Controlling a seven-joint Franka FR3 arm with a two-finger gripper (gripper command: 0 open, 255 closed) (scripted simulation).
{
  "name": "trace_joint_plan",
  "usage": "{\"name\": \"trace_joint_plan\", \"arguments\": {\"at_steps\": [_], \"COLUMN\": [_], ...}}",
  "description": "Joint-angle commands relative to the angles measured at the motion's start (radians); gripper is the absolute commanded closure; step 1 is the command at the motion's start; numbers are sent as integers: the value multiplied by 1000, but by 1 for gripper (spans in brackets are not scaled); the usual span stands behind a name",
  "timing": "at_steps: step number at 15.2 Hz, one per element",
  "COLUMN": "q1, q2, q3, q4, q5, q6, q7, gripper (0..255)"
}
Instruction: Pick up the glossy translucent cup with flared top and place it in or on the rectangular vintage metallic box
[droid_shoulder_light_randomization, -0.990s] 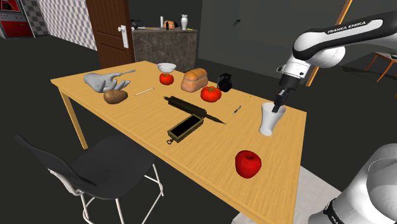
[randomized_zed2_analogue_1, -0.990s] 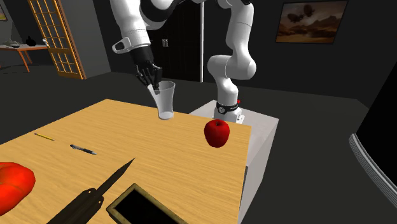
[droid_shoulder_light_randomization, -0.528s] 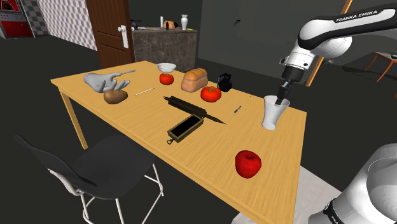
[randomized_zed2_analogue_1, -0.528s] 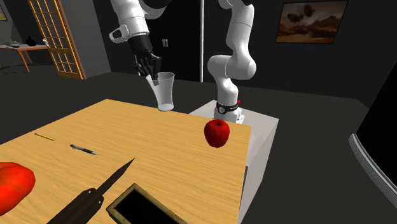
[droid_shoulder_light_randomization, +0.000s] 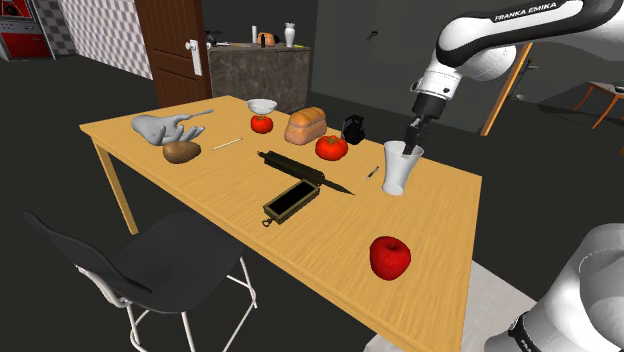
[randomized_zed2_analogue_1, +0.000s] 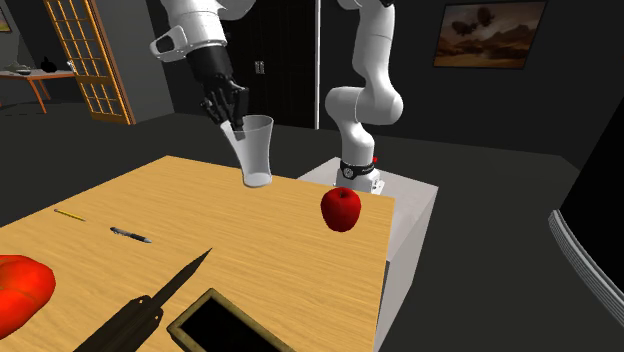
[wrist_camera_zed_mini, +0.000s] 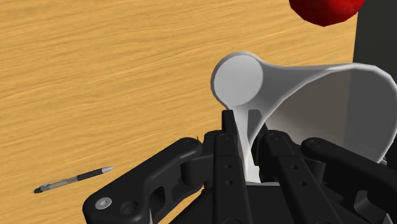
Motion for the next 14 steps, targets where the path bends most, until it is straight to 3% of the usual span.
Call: {"name": "trace_joint_plan", "arguments": {"at_steps": [1, 14], "q1": [22, 123], "q2": [49, 388], "q3": [17, 114], "q4": [48, 462], "q5": [26, 146], "q6": [5, -36], "q7": [26, 202], "gripper": [255, 255]}}
